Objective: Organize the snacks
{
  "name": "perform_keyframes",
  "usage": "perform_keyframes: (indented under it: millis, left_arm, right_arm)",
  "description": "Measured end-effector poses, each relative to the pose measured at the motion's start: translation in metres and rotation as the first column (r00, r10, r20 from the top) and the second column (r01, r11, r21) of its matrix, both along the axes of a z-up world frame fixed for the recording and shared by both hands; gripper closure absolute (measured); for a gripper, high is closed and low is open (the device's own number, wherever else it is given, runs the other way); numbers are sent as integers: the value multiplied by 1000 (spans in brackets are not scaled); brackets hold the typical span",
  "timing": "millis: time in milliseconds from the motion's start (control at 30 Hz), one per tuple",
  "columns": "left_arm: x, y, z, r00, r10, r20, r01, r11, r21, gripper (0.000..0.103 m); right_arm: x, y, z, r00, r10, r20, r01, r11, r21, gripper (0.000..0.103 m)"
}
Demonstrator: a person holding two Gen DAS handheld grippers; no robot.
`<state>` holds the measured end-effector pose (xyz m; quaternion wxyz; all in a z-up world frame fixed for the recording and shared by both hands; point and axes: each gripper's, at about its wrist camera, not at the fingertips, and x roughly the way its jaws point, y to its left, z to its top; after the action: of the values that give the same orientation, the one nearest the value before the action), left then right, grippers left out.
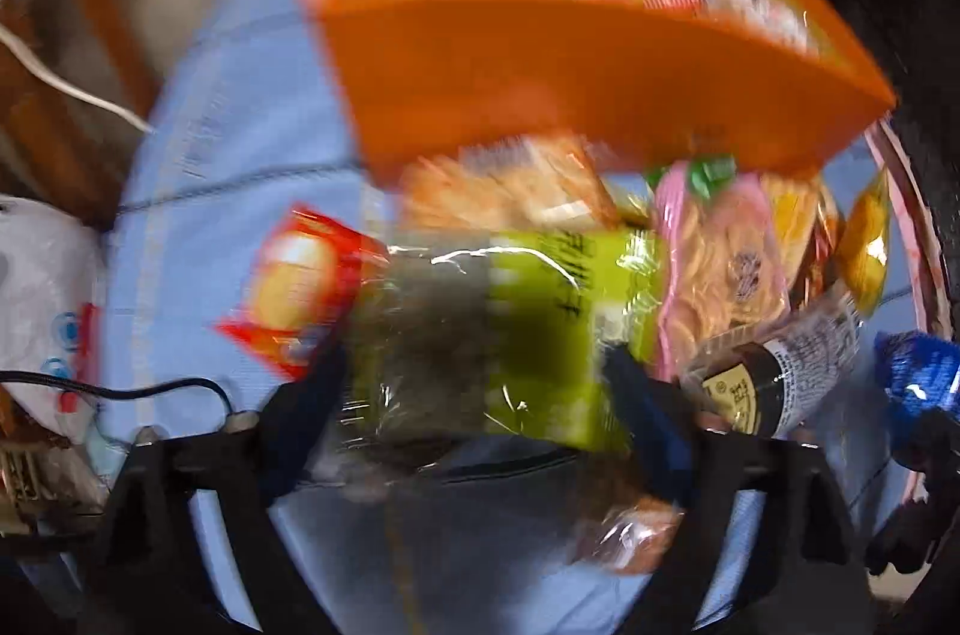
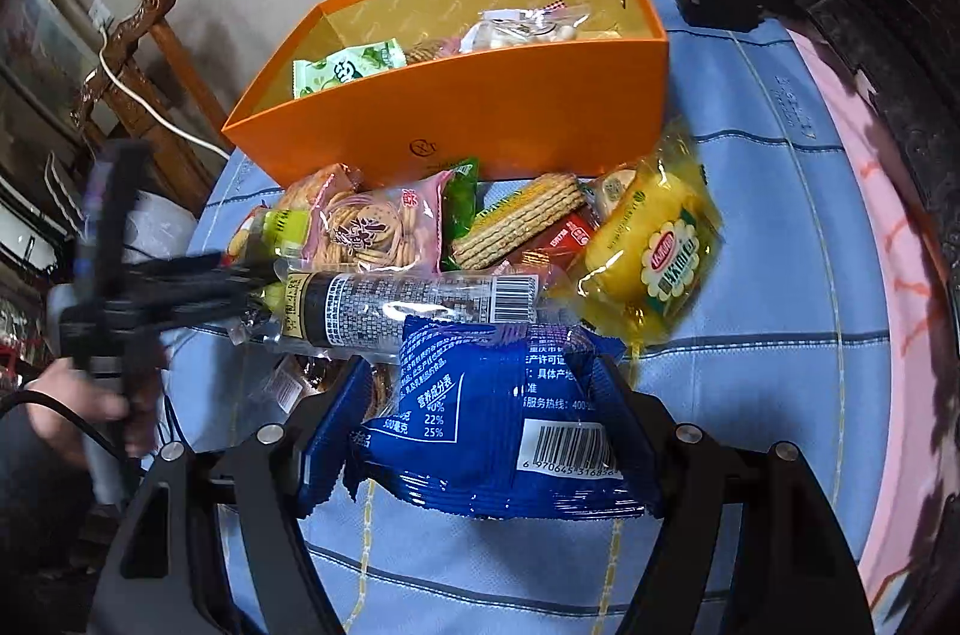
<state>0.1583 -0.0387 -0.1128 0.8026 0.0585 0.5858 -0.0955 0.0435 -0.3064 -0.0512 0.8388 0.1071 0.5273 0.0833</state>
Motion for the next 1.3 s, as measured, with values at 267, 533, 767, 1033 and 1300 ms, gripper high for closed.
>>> perform_keyframes:
  millis: [267, 533, 767, 1033, 1300]
  left_arm:
    - [0, 4, 9, 999, -52, -4, 51, 994, -101, 57]
    - [-27, 45, 47, 1000, 20, 16, -16, 971, -237, 81]
    - [-33, 46, 61, 999, 36, 37, -25, 965, -262, 81]
    - [-20, 31, 133, 982, -10, 190, 68, 951, -303, 81]
    - [56, -3, 179, 949, 30, 313, 71, 949, -307, 80]
  right_arm:
    - [5, 14, 2, 1000, 30, 9, -30, 1000, 8, 28]
    - [16, 27, 23, 996, 67, 65, -66, 998, -9, 28]
    - [17, 29, 33, 994, 72, 83, -72, 997, -3, 28]
    - [33, 25, 71, 976, 81, 200, -75, 996, -36, 28]
    - [111, 22, 112, 936, 56, 347, -33, 997, -72, 27]
